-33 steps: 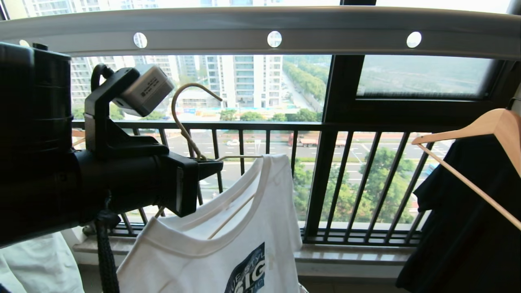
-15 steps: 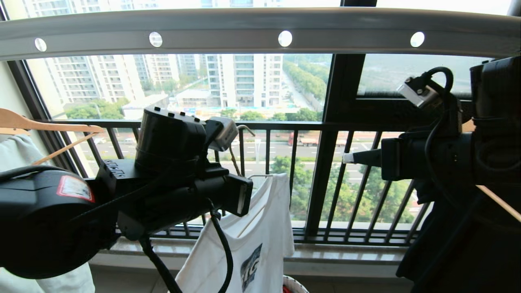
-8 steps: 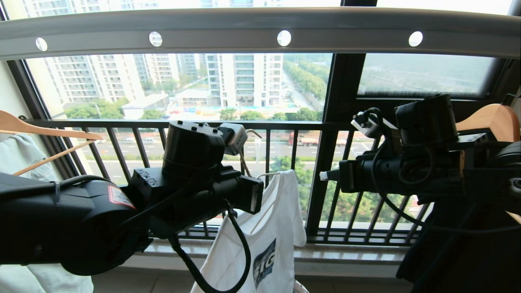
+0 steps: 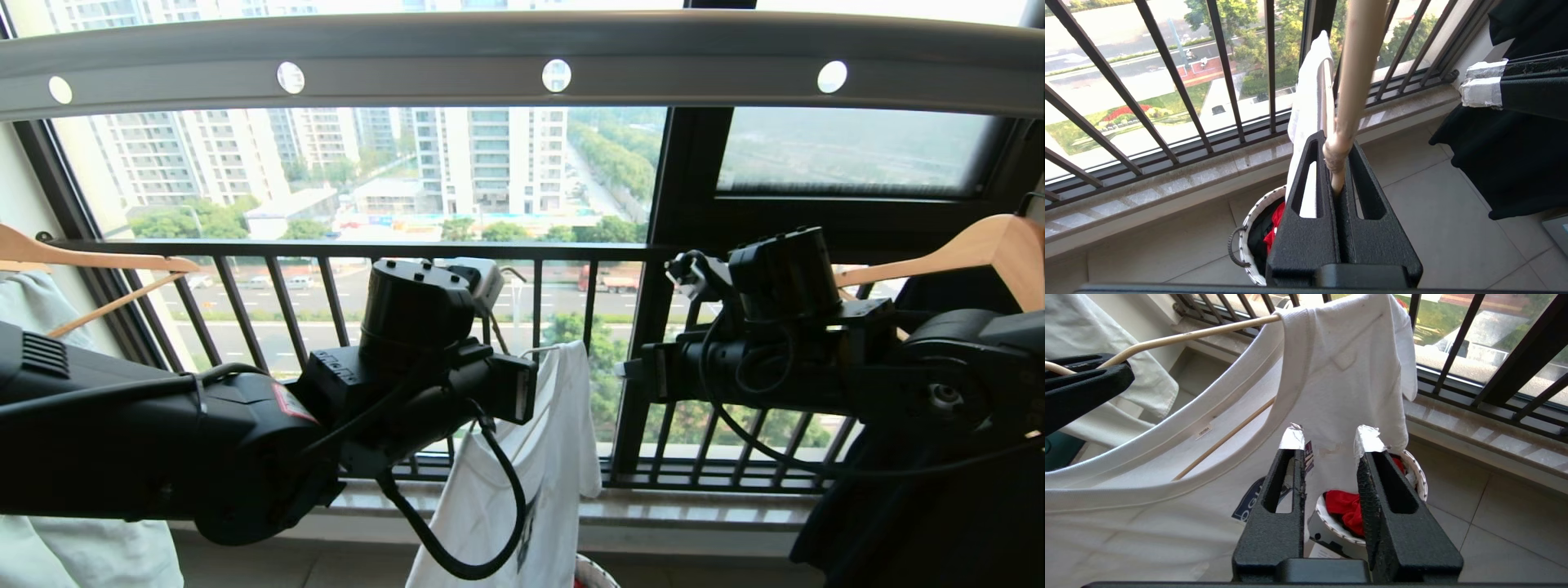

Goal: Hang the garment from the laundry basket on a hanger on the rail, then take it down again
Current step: Take the clothes off the clothes rack

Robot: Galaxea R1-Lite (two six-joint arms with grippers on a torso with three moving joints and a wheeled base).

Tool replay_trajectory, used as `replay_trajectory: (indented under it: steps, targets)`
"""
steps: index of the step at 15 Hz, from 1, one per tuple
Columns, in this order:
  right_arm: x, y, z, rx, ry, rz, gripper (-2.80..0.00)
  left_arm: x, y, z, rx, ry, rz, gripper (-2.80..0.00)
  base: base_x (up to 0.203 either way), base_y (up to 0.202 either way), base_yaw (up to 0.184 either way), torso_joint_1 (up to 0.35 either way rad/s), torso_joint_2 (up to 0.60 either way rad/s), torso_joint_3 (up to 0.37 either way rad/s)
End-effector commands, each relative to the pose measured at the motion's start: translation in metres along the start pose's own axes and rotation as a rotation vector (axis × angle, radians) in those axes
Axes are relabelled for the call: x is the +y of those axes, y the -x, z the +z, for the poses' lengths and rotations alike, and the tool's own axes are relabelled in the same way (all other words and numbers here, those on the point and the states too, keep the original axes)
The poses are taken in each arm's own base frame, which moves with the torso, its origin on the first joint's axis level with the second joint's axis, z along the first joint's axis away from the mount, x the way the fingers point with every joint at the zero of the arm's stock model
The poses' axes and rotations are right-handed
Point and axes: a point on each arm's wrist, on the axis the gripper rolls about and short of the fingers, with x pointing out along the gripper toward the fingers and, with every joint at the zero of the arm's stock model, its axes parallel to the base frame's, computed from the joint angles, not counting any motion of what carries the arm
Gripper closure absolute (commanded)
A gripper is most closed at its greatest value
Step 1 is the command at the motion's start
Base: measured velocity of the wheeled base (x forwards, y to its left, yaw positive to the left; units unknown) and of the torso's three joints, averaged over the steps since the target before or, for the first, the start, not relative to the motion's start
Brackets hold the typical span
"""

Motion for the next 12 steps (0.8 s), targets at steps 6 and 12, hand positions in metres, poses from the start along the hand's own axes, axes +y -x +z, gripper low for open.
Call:
replay_trajectory:
  steps: [6, 12]
  targets:
    - [0.018, -0.063, -0.025, -0.119, 0.026, -0.201, -2.80, -0.002, 0.003, 0.005, -0.021, 0.021, -0.005, 0.00, 0.000, 0.000, 0.000, 0.000, 0.00, 0.000]
    - [0.030, -0.074, -0.033, -0.148, 0.041, -0.253, -2.80, -0.002, 0.006, 0.008, -0.031, 0.024, -0.007, 0.00, 0.000, 0.000, 0.000, 0.000, 0.00, 0.000]
